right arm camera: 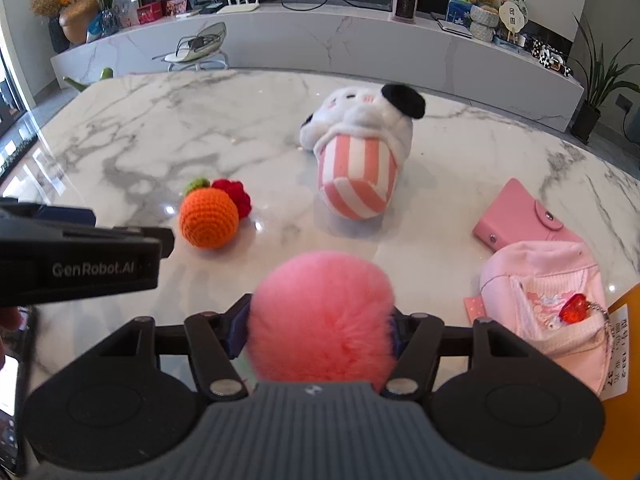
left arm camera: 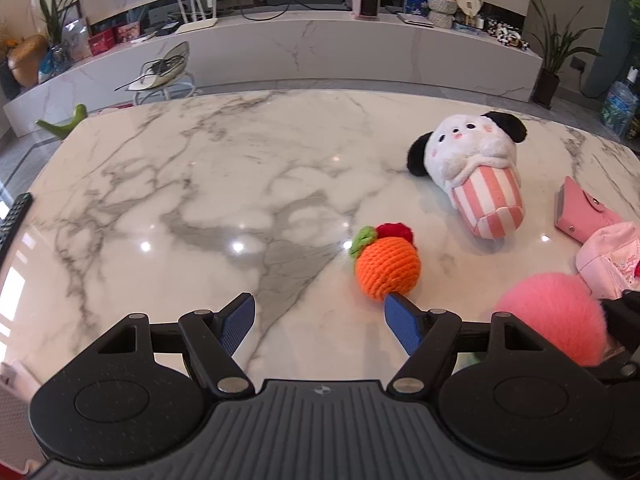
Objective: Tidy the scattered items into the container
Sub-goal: 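Grasp the pink pompom ball with right tool while left tool grasps the orange crocheted fruit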
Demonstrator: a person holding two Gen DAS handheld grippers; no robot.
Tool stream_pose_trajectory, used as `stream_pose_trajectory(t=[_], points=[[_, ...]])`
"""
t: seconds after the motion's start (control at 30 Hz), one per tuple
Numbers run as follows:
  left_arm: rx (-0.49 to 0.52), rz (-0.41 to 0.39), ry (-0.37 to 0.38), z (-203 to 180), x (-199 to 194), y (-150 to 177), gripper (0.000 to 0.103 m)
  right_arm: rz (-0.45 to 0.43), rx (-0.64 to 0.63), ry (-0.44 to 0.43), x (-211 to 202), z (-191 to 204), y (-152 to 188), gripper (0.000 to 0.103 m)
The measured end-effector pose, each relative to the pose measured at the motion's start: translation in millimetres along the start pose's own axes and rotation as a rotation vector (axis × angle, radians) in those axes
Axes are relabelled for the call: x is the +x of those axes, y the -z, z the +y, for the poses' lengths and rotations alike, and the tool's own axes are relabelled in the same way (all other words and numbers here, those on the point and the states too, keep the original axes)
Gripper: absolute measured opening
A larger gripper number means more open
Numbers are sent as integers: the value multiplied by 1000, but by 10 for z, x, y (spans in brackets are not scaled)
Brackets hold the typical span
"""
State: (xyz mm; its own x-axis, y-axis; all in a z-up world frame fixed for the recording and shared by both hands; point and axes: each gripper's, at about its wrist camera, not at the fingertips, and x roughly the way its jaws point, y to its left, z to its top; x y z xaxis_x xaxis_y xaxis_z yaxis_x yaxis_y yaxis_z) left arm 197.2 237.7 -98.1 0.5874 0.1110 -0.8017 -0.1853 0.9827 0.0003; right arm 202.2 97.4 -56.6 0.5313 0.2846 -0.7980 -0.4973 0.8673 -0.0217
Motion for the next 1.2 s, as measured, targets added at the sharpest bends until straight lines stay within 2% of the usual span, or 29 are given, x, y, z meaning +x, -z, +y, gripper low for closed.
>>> stream_pose_trajectory(t=[0.03,0.1,0.2,0.47,0.73,0.77,0.87,0.97,1.2], points=[[2,-1,5,-13,12,-7,85,1,-5,1,16,6,12,63],[1,2,12,-29,43,-21,85,2,-9,7,42,8,36,50],[-3,4,22,-50,72,-25,85,-3,-14,2,51,-4,36,46],[-15,4,54,-74,70,-57,85,-50,-18,7,-34,-11,-47,44],[-132,29,142,-58,298,-209,84,-105,0,50,-71,-132,-187,44],[-141,42,143,-61,343,-220,83,-110,3,51,-72,-146,-199,44],[-151,56,159,-73,427,-222,71,-115,9,49,-61,-176,-222,44],[-143,39,146,-88,426,-218,53,-114,15,48,-37,-193,-230,44],[-159,27,158,-77,367,-179,48,-113,31,46,-43,-208,-215,44]])
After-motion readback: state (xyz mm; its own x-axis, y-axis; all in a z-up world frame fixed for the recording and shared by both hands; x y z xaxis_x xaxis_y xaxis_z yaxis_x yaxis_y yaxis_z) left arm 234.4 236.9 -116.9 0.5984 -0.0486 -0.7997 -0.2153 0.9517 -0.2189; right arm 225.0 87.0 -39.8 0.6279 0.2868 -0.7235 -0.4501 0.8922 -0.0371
